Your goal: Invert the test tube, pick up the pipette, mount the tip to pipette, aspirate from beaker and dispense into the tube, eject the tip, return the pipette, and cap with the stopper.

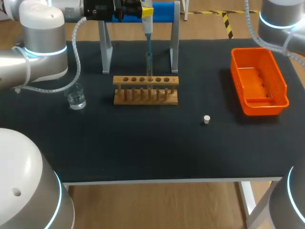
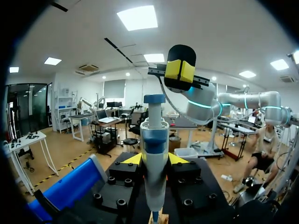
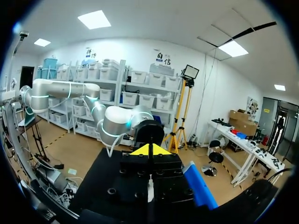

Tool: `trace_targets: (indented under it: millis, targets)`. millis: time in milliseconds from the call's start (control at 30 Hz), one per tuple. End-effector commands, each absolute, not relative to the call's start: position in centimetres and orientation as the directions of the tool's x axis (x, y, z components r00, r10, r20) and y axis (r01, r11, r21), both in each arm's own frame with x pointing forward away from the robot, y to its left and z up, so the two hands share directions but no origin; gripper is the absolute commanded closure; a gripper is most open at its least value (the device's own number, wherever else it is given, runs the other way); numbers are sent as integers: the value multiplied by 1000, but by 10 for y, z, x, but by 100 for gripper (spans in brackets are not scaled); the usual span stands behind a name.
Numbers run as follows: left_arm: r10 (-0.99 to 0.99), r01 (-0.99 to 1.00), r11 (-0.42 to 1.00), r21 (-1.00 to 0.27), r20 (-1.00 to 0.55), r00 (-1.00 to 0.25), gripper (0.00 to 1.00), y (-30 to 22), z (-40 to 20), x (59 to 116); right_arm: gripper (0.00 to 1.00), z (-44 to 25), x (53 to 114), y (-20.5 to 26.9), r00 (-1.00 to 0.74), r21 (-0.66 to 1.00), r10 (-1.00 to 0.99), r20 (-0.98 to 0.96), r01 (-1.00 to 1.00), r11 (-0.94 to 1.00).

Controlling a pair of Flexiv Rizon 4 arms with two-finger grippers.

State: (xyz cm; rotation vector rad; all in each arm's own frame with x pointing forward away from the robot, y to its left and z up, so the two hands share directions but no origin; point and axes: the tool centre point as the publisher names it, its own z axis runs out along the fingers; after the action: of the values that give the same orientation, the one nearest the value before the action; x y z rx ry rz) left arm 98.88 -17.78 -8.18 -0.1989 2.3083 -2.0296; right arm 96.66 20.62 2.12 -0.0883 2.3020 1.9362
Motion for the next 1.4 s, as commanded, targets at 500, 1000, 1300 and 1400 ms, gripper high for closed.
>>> trace_targets:
  millis: [500, 1000, 1300, 1400]
  targets:
    - [-140, -55, 123, -991, 38, -989, 100, -178, -82, 988, 100, 13, 983, 235, -998, 997, -18, -61, -62, 56]
    - [-140, -55, 123, -991, 38, -989, 100, -178, -82, 988, 100, 6, 990, 253, -999, 998, -40, -17, -19, 59]
    - [-140, -55, 123, -991, 38, -989, 100, -178, -82, 988, 100, 2, 993, 253, -999, 999, -42, -1, -3, 50]
    - [-140, -55, 123, -991, 38, -989, 100, -178, -82, 988, 100, 1, 993, 253, -999, 999, -44, 2, -1, 49]
